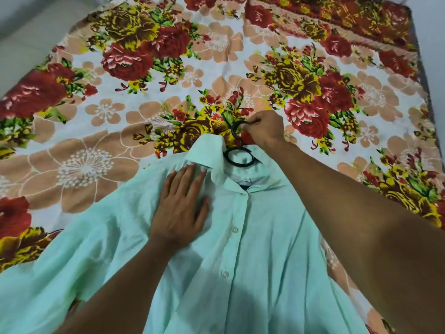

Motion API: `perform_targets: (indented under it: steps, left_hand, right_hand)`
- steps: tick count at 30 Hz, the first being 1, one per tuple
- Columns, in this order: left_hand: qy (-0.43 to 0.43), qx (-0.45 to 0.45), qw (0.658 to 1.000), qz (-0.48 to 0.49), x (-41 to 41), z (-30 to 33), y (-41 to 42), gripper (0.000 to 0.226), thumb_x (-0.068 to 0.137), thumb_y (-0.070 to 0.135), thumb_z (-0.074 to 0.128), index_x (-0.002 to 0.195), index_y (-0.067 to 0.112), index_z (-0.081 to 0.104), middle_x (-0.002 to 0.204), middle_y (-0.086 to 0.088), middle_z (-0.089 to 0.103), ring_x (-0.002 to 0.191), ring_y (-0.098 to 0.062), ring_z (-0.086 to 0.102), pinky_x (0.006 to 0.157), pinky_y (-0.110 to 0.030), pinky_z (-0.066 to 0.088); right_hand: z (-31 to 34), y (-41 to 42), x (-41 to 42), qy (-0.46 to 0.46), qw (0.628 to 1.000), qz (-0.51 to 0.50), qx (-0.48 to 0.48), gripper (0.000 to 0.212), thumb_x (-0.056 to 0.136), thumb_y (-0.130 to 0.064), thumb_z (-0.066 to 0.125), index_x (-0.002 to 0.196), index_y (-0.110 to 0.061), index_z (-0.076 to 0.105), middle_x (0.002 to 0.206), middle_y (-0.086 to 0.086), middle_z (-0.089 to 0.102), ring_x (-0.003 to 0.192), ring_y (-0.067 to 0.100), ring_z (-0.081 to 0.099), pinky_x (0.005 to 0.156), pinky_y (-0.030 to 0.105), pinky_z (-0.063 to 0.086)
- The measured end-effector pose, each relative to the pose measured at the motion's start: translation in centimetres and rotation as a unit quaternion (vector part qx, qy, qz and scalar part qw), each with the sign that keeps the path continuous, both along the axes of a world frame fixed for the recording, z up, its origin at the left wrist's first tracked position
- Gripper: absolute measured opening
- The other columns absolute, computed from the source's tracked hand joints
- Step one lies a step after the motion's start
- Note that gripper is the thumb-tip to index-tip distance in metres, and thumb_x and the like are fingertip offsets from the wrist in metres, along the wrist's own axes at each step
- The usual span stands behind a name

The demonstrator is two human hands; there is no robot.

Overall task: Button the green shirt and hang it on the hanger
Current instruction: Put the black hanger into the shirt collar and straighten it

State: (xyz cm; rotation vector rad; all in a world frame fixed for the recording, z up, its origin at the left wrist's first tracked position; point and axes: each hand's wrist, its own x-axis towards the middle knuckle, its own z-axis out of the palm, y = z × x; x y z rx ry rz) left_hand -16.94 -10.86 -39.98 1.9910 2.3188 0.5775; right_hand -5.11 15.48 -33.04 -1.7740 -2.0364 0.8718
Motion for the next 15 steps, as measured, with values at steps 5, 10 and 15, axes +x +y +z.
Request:
perform_targets:
  steps: [5, 10, 15]
  left_hand:
    - [-0.003, -0.007, 1.000, 0.007, 0.0, -0.1, 0.1, 0.061, 0.101, 0.042, 0.042, 0.156, 0.015, 0.036, 0.159, -0.012, 0.039, 0.152, -0.029, 0.030, 0.127, -0.049, 0.017]
    - [-0.026, 0.005, 0.999, 0.025, 0.1, -0.1, 0.0, 0.060, 0.100, 0.044, 0.043, 0.152, 0.015, 0.040, 0.153, -0.013, 0.044, 0.146, -0.031, 0.036, 0.126, -0.047, 0.020]
    - [-0.029, 0.001, 0.999, 0.035, 0.1, -0.1, 0.0, 0.058, 0.099, 0.044, 0.046, 0.150, 0.015, 0.041, 0.150, -0.014, 0.044, 0.141, -0.033, 0.040, 0.121, -0.046, 0.025]
  right_hand:
    - [1.3, -2.9, -0.5, -0.082, 0.980, 0.109, 0.146, 0.030, 0.090, -0.035, 0.077, 0.117, -0.023, 0.073, 0.118, 0.002, 0.067, 0.119, 0.026, 0.056, 0.099, 0.043, 0.047]
    - [1.8, -8.1, 1.2, -0.060, 0.963, 0.141, 0.222, 0.041, 0.091, -0.048, 0.069, 0.125, -0.025, 0.067, 0.124, 0.000, 0.062, 0.123, 0.025, 0.051, 0.097, 0.045, 0.042]
    - [-0.1, -8.0, 6.5, -0.116, 0.990, 0.013, 0.074, 0.073, 0.084, -0.056, 0.076, 0.141, -0.017, 0.053, 0.136, 0.011, 0.058, 0.128, 0.034, 0.054, 0.096, 0.045, 0.049]
